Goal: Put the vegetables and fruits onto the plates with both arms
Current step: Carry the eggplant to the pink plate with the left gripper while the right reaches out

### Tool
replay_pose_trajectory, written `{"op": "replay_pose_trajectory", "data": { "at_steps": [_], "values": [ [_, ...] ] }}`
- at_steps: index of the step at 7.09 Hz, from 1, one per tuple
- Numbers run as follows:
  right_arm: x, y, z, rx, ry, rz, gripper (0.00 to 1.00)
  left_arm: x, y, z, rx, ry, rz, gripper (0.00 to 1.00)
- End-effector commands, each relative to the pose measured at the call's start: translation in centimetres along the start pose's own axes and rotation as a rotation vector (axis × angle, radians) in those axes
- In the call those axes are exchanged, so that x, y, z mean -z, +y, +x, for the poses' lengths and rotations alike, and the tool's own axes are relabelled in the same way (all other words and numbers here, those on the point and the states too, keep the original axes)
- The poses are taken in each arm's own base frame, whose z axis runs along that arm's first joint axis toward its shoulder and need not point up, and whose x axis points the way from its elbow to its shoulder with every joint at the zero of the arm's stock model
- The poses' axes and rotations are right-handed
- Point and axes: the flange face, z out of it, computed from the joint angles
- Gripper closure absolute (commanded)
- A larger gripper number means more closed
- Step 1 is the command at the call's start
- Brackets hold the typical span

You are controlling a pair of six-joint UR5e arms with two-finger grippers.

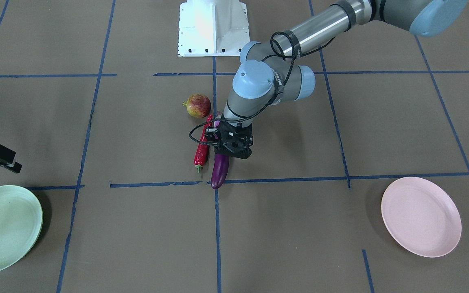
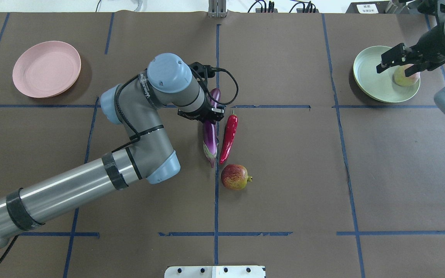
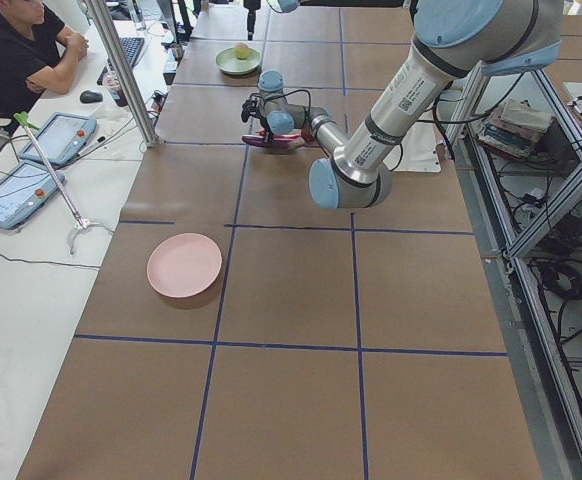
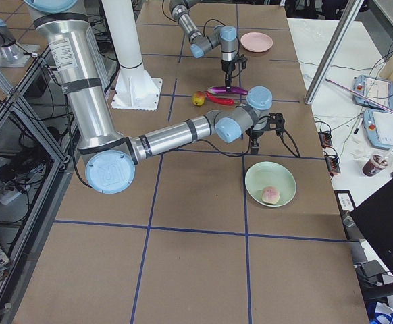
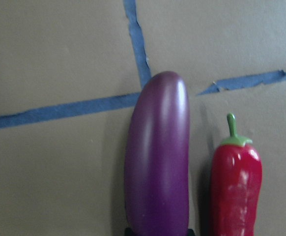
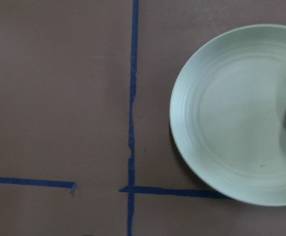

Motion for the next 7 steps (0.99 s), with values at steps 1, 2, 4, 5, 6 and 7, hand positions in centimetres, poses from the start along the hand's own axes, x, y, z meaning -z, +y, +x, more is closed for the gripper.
{"op": "replay_pose_trajectory", "data": {
  "at_steps": [1, 2, 4, 5, 6, 7],
  "values": [
    [1.0, 7.6, -7.9, -0.148, -0.080, -0.038, 0.00, 5.2, -4.3, -10.5, 0.135, -0.040, 0.100, 0.96],
    [-1.1, 10.9, -11.9, -0.194, -0.072, -0.047, 0.00, 6.4, -5.5, -17.2, 0.192, -0.099, 0.122, 0.96],
    [-4.5, 16.2, -18.3, -0.259, -0.070, -0.054, 0.00, 7.6, -9.0, -27.1, 0.236, -0.226, 0.148, 0.96],
    [-5.6, 17.6, -21.1, -0.279, -0.079, -0.047, 0.00, 7.6, -11.1, -31.9, 0.173, -0.294, 0.134, 0.96],
    [-6.9, 19.1, -22.9, -0.284, -0.075, -0.030, 0.00, 8.1, -13.2, -37.7, 0.172, -0.357, 0.121, 0.96],
    [-7.5, 19.8, -23.6, -0.291, -0.074, -0.022, 0.00, 8.8, -14.4, -41.8, 0.136, -0.402, 0.103, 0.96]
  ]
}}
